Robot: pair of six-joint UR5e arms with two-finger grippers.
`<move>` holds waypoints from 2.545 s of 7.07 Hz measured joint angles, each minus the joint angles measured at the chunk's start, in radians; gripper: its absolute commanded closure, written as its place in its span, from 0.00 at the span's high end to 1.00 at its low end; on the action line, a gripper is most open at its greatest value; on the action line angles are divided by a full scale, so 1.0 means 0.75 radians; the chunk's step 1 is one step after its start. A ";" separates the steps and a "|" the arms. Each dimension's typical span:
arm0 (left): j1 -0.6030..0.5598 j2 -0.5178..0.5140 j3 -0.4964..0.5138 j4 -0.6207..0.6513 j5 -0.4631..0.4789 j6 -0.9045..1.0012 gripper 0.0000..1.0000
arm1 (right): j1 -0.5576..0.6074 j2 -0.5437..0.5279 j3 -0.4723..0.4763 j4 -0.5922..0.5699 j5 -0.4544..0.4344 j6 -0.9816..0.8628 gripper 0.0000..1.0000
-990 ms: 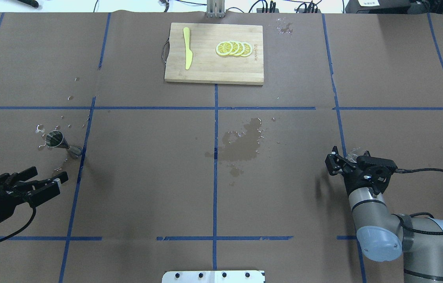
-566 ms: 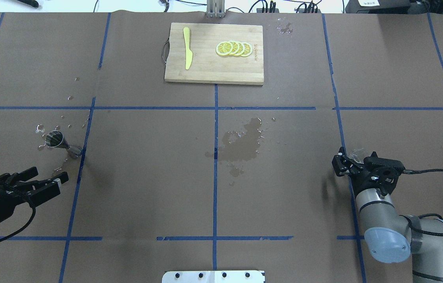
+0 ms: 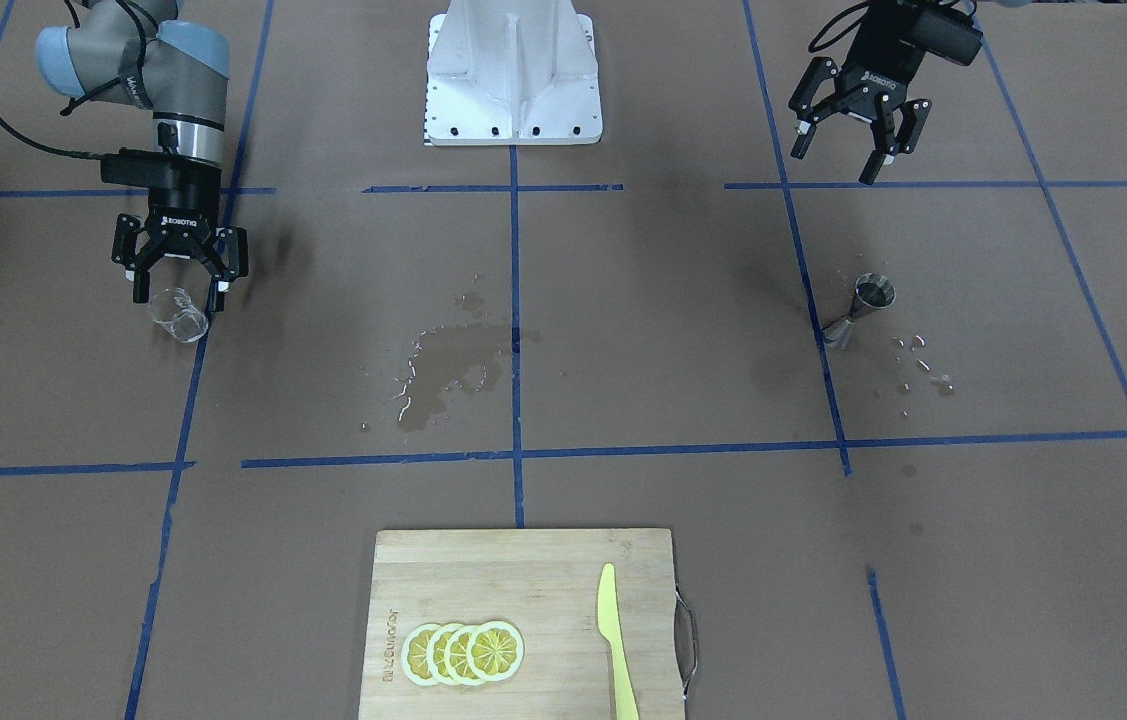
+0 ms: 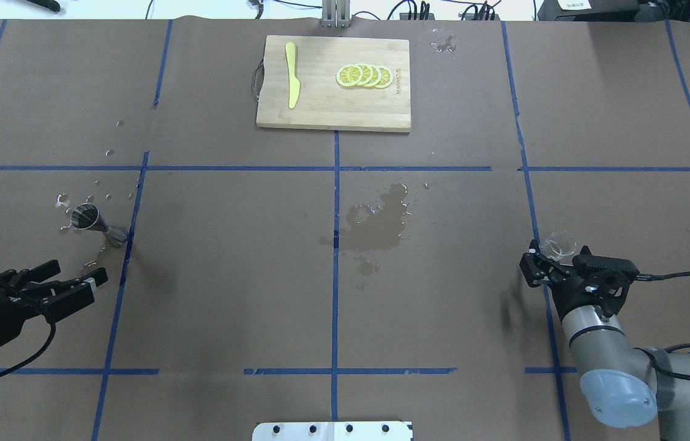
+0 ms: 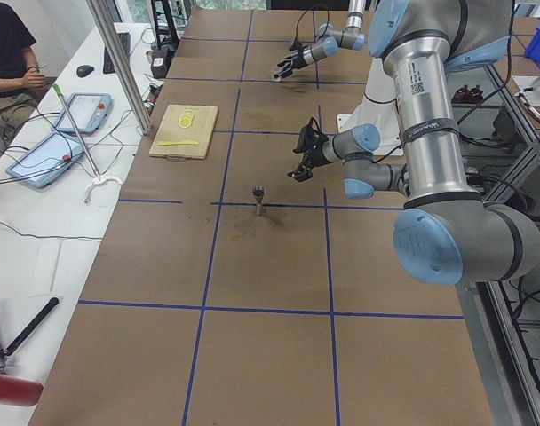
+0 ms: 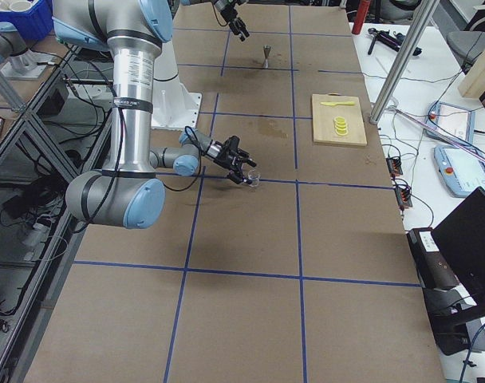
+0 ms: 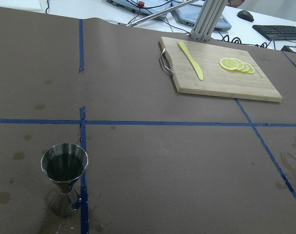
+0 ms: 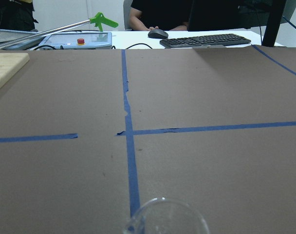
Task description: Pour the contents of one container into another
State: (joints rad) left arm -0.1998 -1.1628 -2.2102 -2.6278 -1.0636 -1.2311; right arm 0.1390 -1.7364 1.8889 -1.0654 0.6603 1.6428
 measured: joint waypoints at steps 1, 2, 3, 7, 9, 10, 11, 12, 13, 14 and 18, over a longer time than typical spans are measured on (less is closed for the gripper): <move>-0.006 -0.002 -0.003 0.001 -0.023 0.000 1.00 | -0.038 -0.070 0.059 0.000 0.006 0.001 1.00; -0.015 -0.003 -0.005 0.001 -0.035 0.001 1.00 | -0.071 -0.118 0.120 -0.001 0.025 0.001 1.00; -0.022 -0.004 -0.014 0.001 -0.050 0.001 1.00 | -0.095 -0.156 0.188 -0.001 0.060 0.002 1.00; -0.256 -0.033 -0.124 0.110 -0.393 0.043 1.00 | -0.100 -0.402 0.575 -0.101 0.321 -0.038 1.00; -0.409 -0.042 -0.138 0.129 -0.553 0.140 1.00 | 0.045 -0.387 0.820 -0.402 0.540 -0.162 1.00; -0.519 -0.044 -0.134 0.131 -0.666 0.218 1.00 | 0.181 -0.334 0.908 -0.541 0.695 -0.293 1.00; -0.644 -0.048 -0.125 0.133 -0.801 0.307 1.00 | 0.342 -0.271 0.951 -0.629 0.861 -0.452 1.00; -0.783 -0.058 -0.108 0.149 -0.958 0.411 1.00 | 0.500 -0.227 0.964 -0.674 1.014 -0.620 1.00; -0.943 -0.090 -0.079 0.201 -1.127 0.539 1.00 | 0.627 -0.203 0.957 -0.693 1.134 -0.789 1.00; -1.111 -0.146 -0.036 0.291 -1.285 0.688 1.00 | 0.751 -0.184 0.930 -0.700 1.241 -0.967 1.00; -1.549 -0.410 0.092 0.901 -1.516 1.255 1.00 | 1.547 -0.038 0.500 -0.703 1.901 -1.934 1.00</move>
State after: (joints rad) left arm -1.3616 -1.4704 -2.1409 -1.9523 -2.2007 -0.2902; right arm 1.2991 -1.7647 2.2643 -1.5928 2.0862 0.1924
